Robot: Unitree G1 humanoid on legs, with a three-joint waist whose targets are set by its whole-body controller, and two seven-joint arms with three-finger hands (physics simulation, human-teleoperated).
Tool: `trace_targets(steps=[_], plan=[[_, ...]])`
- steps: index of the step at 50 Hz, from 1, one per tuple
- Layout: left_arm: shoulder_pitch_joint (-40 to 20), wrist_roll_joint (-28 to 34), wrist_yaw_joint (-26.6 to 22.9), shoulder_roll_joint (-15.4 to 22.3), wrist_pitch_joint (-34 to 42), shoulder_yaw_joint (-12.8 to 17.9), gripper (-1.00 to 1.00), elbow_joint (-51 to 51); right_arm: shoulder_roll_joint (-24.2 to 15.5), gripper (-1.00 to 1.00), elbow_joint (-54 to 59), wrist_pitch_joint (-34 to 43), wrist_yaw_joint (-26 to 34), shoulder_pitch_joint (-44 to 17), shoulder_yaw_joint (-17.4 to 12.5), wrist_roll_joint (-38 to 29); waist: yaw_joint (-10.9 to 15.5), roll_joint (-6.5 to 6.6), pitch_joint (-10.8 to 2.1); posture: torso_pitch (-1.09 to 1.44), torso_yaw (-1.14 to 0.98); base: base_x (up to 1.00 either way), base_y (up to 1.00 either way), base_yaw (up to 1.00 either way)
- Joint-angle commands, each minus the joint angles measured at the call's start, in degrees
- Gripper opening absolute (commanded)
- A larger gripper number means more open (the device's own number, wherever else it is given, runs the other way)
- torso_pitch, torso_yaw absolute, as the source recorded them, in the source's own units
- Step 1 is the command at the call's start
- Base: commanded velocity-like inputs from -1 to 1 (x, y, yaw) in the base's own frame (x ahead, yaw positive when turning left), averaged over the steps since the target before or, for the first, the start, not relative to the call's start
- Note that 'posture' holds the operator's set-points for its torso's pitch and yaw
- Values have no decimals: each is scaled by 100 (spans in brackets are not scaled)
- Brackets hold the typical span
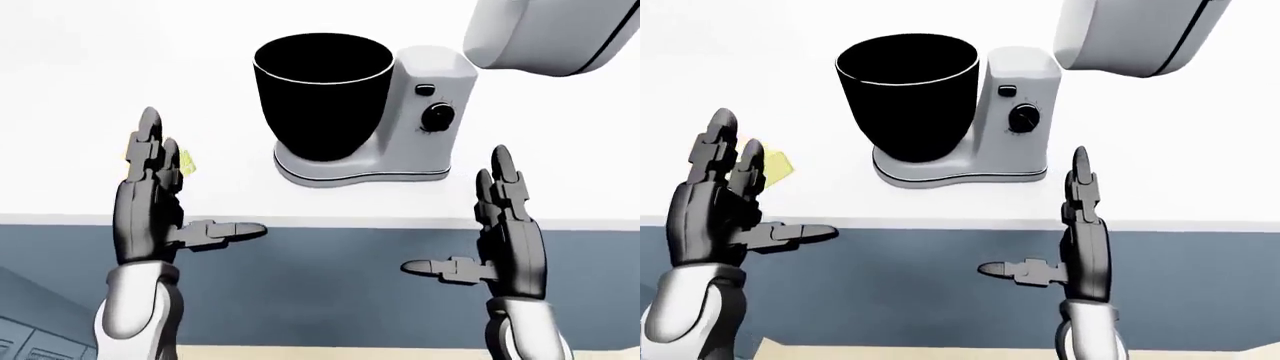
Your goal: Place the cheese in the stand mixer bowl.
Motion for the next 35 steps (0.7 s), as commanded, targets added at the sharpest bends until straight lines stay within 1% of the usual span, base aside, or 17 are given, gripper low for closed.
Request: trace_targets(steps=[1,3,6,11,14,15,18,22,27,30,32,35], plan=[[-198,-89,18,111,19,171,100,-292,-19,100,-206,-153,-6,-85,2,-7,5,12,-79,0,0,0,0,0],[-363,-164,44,228,169,306,100,-337,-20,100,-187,-151,-5,-101,8,-5,1,20,-75,0,0,0,0,0],[-692,-308,131,481,409,589,100,-317,-27,100,-172,-114,-10,-152,36,-22,2,32,-72,0,0,0,0,0],[-1199,-529,287,1088,433,1085,100,212,-47,100,-105,-84,-20,-254,74,-30,3,62,-60,0,0,0,0,0],[-1373,-498,413,1375,198,1161,100,682,-59,100,-98,-55,-29,-299,116,-54,1,83,-49,0,0,0,0,0],[-1393,-471,440,1438,147,1142,100,780,-62,100,-106,-50,-28,-299,117,-53,1,88,-50,0,0,0,0,0],[-1601,-166,508,1654,-366,997,100,1695,-68,100,-140,-13,-23,-328,136,-68,12,99,-43,0,0,0,0,0],[-1793,69,552,1739,-823,882,100,2485,-69,100,-214,38,-19,-331,161,-89,17,107,-64,0,0,0,0,0],[-2015,319,578,1771,-1175,699,100,3210,-70,100,-230,70,-22,-359,181,-103,9,98,-84,0,0,0,0,0],[-2139,539,616,1743,-1557,530,100,3848,-71,100,-230,65,-23,-361,181,-97,7,89,-96,0,0,0,0,0],[-2153,672,622,1711,-1690,460,100,4070,-72,100,-233,57,-23,-367,182,-98,10,87,-112,0,0,0,0,0],[-2105,766,637,1693,-1929,476,100,4379,-73,100,-221,-1,-25,-354,177,-91,2,92,-132,0,0,0,0,0]])
